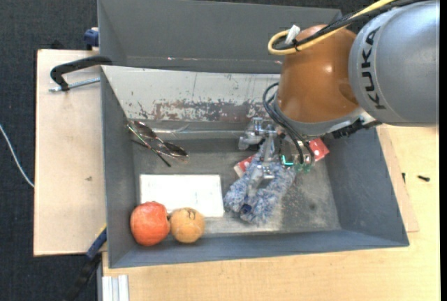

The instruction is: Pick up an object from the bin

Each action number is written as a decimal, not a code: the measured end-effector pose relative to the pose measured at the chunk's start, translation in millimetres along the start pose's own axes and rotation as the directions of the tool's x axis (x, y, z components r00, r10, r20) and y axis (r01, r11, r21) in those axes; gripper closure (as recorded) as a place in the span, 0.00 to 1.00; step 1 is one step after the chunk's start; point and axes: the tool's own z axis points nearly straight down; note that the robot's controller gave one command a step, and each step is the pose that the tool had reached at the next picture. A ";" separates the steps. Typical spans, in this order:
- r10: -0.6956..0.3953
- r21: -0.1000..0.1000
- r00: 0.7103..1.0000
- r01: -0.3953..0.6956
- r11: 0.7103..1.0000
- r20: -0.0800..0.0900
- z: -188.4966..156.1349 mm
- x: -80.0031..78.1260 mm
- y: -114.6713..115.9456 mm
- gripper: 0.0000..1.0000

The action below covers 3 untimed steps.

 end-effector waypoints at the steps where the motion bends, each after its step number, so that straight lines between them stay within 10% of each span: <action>1: 0.001 0.000 1.000 -0.001 1.000 0.008 -3.9 -1.8 -0.2 0.00; 2: -0.277 -0.001 0.960 0.278 0.961 0.031 87.8 27.2 -46.0 1.00; 3: -0.277 -0.001 0.960 0.277 0.961 0.030 87.8 27.2 -46.1 1.00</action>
Offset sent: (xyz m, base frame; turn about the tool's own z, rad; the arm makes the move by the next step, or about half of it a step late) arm -0.0360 -0.0531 -0.0986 -0.2767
